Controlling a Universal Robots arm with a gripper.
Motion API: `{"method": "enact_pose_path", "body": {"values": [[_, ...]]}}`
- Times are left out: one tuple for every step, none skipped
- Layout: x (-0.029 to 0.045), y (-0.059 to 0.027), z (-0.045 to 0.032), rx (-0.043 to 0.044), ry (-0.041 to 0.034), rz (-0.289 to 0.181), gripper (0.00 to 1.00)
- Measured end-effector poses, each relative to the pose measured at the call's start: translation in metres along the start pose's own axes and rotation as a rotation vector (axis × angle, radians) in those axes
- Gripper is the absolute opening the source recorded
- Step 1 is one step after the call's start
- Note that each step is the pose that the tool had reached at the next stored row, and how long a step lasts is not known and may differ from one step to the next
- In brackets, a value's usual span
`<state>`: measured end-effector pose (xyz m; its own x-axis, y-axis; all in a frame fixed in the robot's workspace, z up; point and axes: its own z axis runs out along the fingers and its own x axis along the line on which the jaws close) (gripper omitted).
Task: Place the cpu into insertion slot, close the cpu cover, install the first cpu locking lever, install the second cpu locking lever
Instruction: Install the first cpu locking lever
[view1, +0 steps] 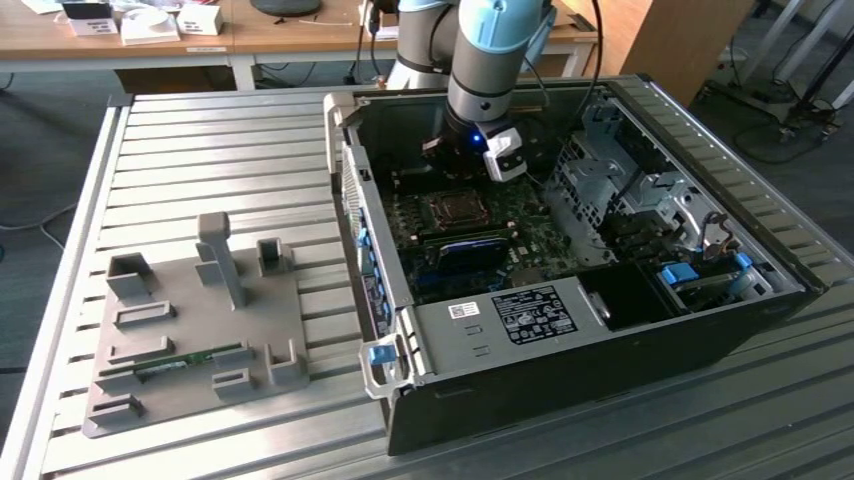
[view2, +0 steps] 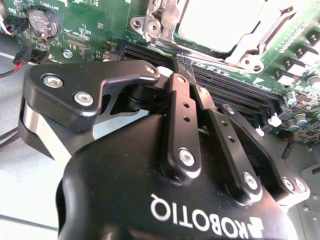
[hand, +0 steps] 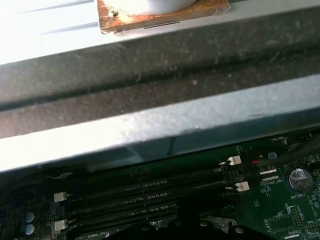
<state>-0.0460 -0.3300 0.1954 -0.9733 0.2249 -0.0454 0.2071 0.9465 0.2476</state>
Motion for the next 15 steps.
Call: {"method": "enact_pose_path", "body": {"values": [[0.0000,-0.0001,0.0002,0.0009,-0.0003,0.000,0.11],[0.0000,-0.0002,0.0005,0.0018,-0.0006,0.000,0.11],[0.0001,-0.0003,0.0008,0.0027,-0.0008,0.000,0.11],[0.0001,-0.0004,0.0011,0.0034,-0.0011,0.000,0.11],[0.0001,-0.0004,0.0013,0.0039,-0.0012,-0.001,0.11],[0.0001,-0.0004,0.0015,0.0042,-0.0013,-0.001,0.11],[0.0001,-0.0005,0.0016,0.0044,-0.0014,-0.001,0.11],[0.0001,-0.0005,0.0018,0.0044,-0.0015,-0.001,0.11],[0.0001,-0.0006,0.0019,0.0045,-0.0015,-0.001,0.11],[0.0001,-0.0007,0.0022,0.0047,-0.0015,-0.001,0.11],[0.0002,-0.0007,0.0024,0.0049,-0.0015,-0.001,0.11],[0.0002,-0.0008,0.0026,0.0049,-0.0016,-0.001,0.11],[0.0002,-0.0008,0.0027,0.0050,-0.0016,-0.001,0.11],[0.0002,-0.0008,0.0028,0.0049,-0.0016,-0.001,0.11],[0.0002,-0.0008,0.0029,0.0047,-0.0017,-0.001,0.11]]}}
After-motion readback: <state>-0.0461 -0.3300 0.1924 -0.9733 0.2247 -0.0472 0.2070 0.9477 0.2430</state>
